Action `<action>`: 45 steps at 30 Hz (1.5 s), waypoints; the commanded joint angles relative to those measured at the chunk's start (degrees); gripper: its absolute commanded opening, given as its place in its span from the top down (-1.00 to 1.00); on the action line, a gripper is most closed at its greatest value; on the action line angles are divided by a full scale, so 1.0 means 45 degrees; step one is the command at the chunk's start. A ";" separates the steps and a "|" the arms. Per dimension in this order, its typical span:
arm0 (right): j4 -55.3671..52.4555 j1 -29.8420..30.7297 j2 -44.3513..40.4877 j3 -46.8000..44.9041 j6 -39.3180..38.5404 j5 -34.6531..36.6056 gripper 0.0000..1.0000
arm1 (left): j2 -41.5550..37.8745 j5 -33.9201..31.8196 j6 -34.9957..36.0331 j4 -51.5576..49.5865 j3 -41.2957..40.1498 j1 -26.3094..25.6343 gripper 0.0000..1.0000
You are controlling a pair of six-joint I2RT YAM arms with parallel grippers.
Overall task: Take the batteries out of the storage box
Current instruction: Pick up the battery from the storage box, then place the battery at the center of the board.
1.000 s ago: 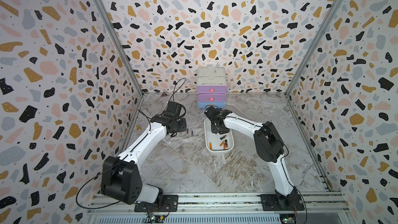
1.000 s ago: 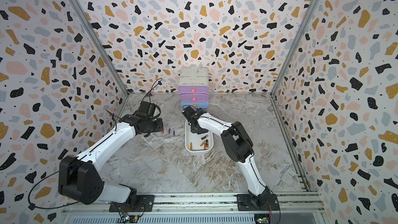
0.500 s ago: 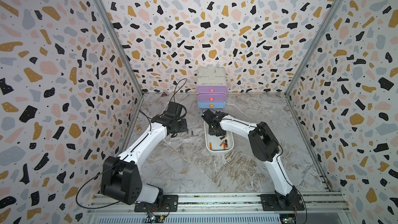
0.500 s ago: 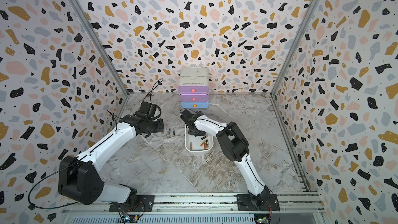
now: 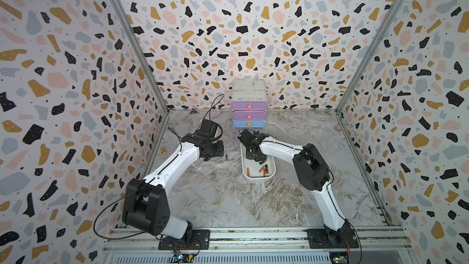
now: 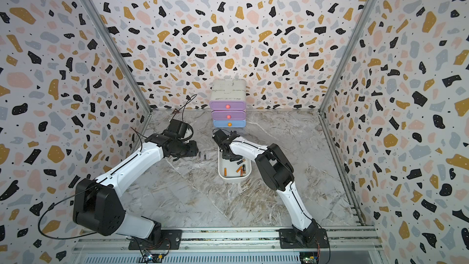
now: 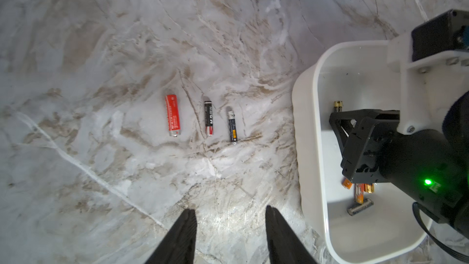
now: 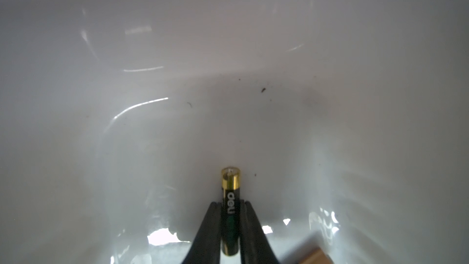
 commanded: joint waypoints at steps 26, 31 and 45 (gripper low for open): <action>-0.0514 -0.2070 -0.8284 -0.5075 -0.4896 -0.3348 0.86 | -0.3131 0.6989 0.0260 0.6277 -0.1571 -0.1476 -0.19; -0.0744 -0.2969 -0.7996 -0.5957 -0.6559 -0.3306 0.85 | -0.2989 0.7199 0.1317 0.6078 -0.1511 -0.3056 -0.20; 0.0564 -0.3550 -0.4532 -0.5439 -0.6568 -0.2261 0.82 | -0.2569 0.6465 0.1201 0.7396 -0.3176 -0.3155 -0.40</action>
